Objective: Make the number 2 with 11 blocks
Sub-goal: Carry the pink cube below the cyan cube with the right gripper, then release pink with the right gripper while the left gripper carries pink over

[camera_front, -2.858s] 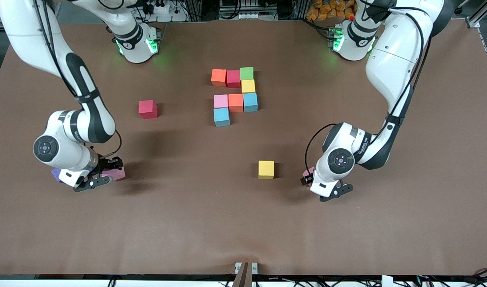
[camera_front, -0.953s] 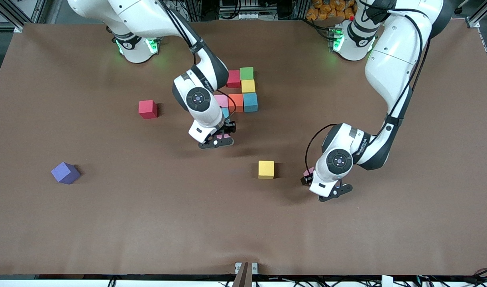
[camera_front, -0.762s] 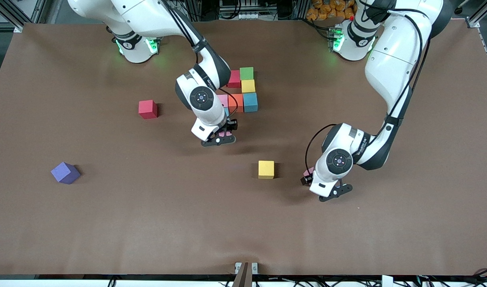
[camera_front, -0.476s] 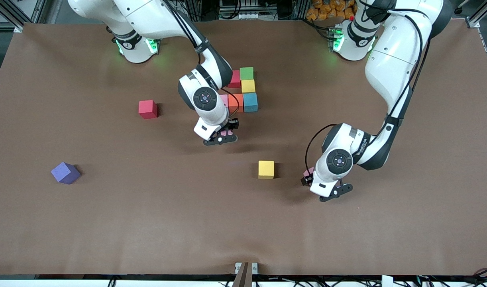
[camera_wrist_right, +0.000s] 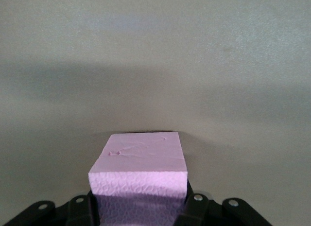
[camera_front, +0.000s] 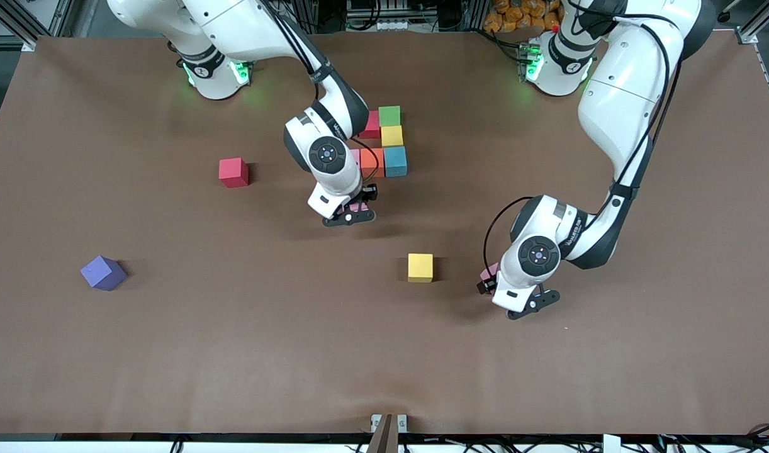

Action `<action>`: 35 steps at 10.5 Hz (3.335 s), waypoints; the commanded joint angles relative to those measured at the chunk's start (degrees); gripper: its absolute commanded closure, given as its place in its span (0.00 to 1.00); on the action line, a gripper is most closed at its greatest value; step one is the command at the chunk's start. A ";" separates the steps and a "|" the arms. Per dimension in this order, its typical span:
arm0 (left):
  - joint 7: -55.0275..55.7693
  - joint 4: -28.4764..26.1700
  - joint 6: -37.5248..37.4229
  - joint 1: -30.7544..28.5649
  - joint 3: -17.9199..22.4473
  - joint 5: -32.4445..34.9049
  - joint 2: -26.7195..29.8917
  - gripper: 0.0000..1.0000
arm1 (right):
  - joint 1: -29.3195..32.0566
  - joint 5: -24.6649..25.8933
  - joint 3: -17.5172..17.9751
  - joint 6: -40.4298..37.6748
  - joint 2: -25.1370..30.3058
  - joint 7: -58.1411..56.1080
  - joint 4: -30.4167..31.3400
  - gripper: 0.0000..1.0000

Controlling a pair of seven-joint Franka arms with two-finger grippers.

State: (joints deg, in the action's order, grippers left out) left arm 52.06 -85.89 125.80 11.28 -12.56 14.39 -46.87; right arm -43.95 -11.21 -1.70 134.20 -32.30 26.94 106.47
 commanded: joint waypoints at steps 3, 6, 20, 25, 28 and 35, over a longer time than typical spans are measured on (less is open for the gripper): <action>4.70 0.28 -0.47 -0.48 -0.27 0.82 0.46 0.00 | -0.09 -1.10 -0.50 -0.08 0.04 0.66 0.32 0.75; 6.55 0.11 -1.52 -0.39 -0.36 0.82 0.73 0.00 | -0.09 -1.10 -0.50 -0.08 -0.04 0.66 0.32 0.75; 12.01 0.11 -2.40 -0.39 -0.80 1.08 0.90 1.00 | 0.09 -1.19 -0.50 0.19 -0.04 3.47 1.28 0.19; 13.76 0.11 -3.62 -1.09 -2.54 -0.93 4.84 1.00 | 0.09 -1.10 -0.50 0.10 0.31 3.39 1.28 0.00; 14.81 -0.42 -11.00 -1.27 -3.61 -4.35 10.38 1.00 | 2.54 -0.75 -0.15 0.10 4.68 2.42 3.99 0.00; 38.69 -7.18 -11.99 -0.65 -12.81 -7.01 14.17 1.00 | 11.92 -0.75 0.56 -3.75 14.62 2.51 8.14 0.00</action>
State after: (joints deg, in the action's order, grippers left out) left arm 86.45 -90.52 113.07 10.77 -23.00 8.57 -34.59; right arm -36.37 -11.31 -2.09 132.61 -21.62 29.87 112.20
